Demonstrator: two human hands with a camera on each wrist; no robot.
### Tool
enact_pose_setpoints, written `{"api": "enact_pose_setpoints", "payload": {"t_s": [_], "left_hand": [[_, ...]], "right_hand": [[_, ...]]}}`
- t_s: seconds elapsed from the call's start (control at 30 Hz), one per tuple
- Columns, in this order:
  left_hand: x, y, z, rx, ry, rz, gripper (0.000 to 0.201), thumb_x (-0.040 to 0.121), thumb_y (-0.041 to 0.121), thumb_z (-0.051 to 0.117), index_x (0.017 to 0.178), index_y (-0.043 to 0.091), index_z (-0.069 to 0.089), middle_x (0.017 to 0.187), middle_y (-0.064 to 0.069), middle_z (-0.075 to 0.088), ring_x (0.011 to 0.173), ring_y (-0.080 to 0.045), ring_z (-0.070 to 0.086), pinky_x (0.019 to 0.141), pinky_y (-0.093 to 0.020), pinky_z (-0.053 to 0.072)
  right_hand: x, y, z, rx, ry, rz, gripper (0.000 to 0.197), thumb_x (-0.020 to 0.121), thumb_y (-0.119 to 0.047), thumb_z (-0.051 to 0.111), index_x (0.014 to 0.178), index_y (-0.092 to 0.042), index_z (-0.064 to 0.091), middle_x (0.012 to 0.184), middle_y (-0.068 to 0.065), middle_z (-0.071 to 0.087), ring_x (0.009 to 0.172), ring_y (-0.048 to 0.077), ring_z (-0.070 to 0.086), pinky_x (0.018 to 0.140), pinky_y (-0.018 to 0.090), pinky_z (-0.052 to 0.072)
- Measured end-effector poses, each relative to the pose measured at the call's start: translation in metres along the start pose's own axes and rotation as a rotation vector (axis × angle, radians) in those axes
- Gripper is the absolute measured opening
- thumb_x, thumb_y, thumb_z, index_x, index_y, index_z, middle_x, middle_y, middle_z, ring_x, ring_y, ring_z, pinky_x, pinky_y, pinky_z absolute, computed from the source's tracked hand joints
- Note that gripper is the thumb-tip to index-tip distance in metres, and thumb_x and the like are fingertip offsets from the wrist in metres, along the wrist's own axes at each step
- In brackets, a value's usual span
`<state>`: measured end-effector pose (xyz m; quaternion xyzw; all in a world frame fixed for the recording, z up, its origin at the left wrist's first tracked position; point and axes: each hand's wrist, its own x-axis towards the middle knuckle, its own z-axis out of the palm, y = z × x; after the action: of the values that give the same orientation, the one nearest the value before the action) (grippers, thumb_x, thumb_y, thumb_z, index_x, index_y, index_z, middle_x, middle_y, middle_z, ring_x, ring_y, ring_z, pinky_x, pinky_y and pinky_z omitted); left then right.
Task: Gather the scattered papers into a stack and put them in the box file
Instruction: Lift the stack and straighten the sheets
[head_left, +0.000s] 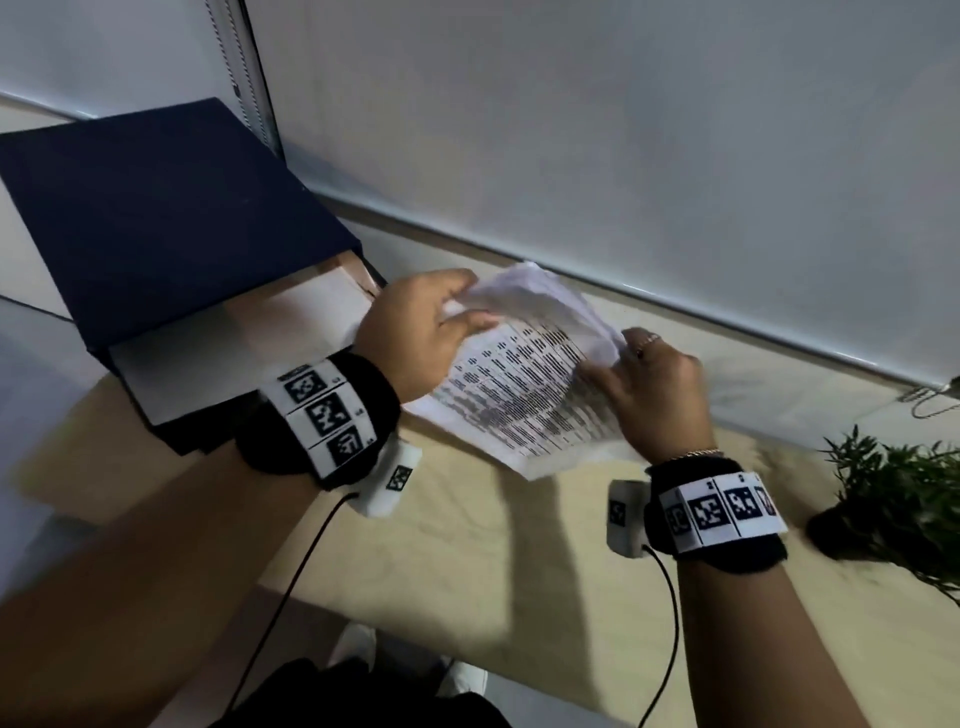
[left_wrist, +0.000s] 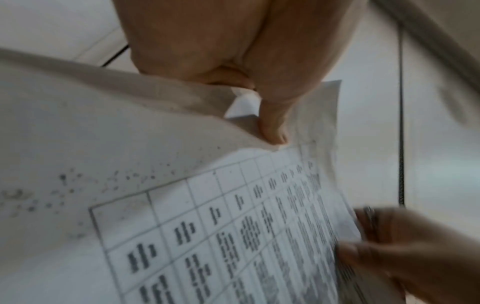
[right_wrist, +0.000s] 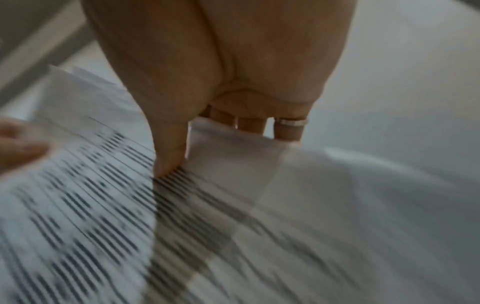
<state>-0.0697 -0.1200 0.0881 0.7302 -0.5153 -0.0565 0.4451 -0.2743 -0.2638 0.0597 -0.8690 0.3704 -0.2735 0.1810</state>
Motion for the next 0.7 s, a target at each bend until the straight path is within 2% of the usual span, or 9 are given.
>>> {"api": "enact_pose_setpoints", "payload": {"t_s": [0.07,0.17,0.2,0.27,0.33,0.43,0.53,0.63,0.7], "left_hand": [[-0.008,-0.011,-0.001,-0.079,0.089,-0.068,0.022,0.084,0.029,0.068,0.096,0.011,0.071,0.086,0.000,0.073,0.075,-0.014,0.064,0.069,-0.017,0.049],[-0.016,-0.023,0.003,-0.067,0.161,-0.178,0.020,0.084,0.025,0.069,0.099,0.012,0.071,0.080,0.005,0.066,0.071,-0.012,0.059,0.060,-0.009,0.040],[-0.018,-0.027,0.005,-0.066,0.177,-0.214,0.019,0.084,0.025,0.069,0.098,0.013,0.071,0.079,0.006,0.066,0.070,-0.012,0.060,0.058,-0.008,0.039],[-0.024,-0.036,0.007,-0.087,0.204,-0.273,0.020,0.085,0.025,0.067,0.102,0.015,0.071,0.084,0.007,0.068,0.070,-0.002,0.062,0.058,-0.001,0.038],[-0.032,-0.044,0.011,-0.141,0.229,-0.280,0.020,0.087,0.023,0.066,0.104,0.014,0.071,0.090,0.008,0.071,0.072,0.011,0.063,0.062,-0.001,0.041],[-0.049,-0.053,0.023,-0.226,0.290,-0.282,0.013,0.085,0.023,0.068,0.095,0.015,0.072,0.086,0.006,0.075,0.078,-0.002,0.069,0.070,-0.020,0.054],[-0.065,-0.068,0.041,-0.308,0.289,-0.304,0.023,0.081,0.018,0.071,0.102,0.027,0.065,0.090,0.021,0.069,0.084,0.013,0.063,0.078,-0.010,0.049],[-0.079,-0.083,0.056,-0.282,0.199,-0.410,0.022,0.077,0.015,0.074,0.093,0.022,0.061,0.083,0.013,0.065,0.072,0.020,0.058,0.068,-0.002,0.044],[-0.082,-0.086,0.060,-0.297,0.155,-0.421,0.021,0.078,0.006,0.073,0.082,0.022,0.061,0.079,0.011,0.064,0.068,0.015,0.059,0.065,-0.002,0.043]], "right_hand": [[-0.005,0.029,0.004,-0.022,0.013,0.200,0.027,0.072,-0.042,0.081,0.079,-0.023,0.065,0.068,0.004,0.066,0.062,0.024,0.061,0.058,0.024,0.037],[-0.013,0.060,0.011,0.353,0.148,0.429,0.051,0.065,-0.021,0.089,0.111,-0.017,0.067,0.094,0.005,0.070,0.067,-0.004,0.062,0.064,0.018,0.051],[-0.015,0.068,0.013,0.489,0.182,0.476,0.059,0.066,-0.014,0.089,0.119,-0.014,0.062,0.102,0.006,0.069,0.075,-0.007,0.064,0.070,0.016,0.053],[-0.021,0.081,0.021,0.828,0.192,0.574,0.068,0.068,-0.007,0.087,0.128,-0.007,0.054,0.106,0.006,0.071,0.089,0.009,0.072,0.076,0.029,0.059],[-0.027,0.089,0.026,1.017,0.185,0.649,0.072,0.063,-0.012,0.087,0.127,0.002,0.055,0.097,0.004,0.076,0.088,0.020,0.073,0.073,0.036,0.059],[-0.036,0.091,0.025,0.902,0.239,0.580,0.044,0.072,-0.005,0.082,0.111,0.007,0.066,0.083,-0.004,0.078,0.076,0.013,0.071,0.070,0.032,0.058],[-0.046,0.094,0.028,0.685,0.228,0.485,0.022,0.078,0.001,0.078,0.099,0.002,0.071,0.076,-0.011,0.075,0.065,-0.004,0.067,0.060,0.018,0.056],[-0.057,0.093,0.037,0.532,0.150,0.467,0.027,0.076,-0.007,0.082,0.097,0.003,0.069,0.084,0.003,0.072,0.062,-0.014,0.063,0.057,0.007,0.049],[-0.059,0.089,0.039,0.504,0.151,0.491,0.024,0.076,-0.005,0.081,0.094,-0.003,0.066,0.077,-0.004,0.067,0.057,-0.017,0.059,0.055,0.001,0.043]]}}
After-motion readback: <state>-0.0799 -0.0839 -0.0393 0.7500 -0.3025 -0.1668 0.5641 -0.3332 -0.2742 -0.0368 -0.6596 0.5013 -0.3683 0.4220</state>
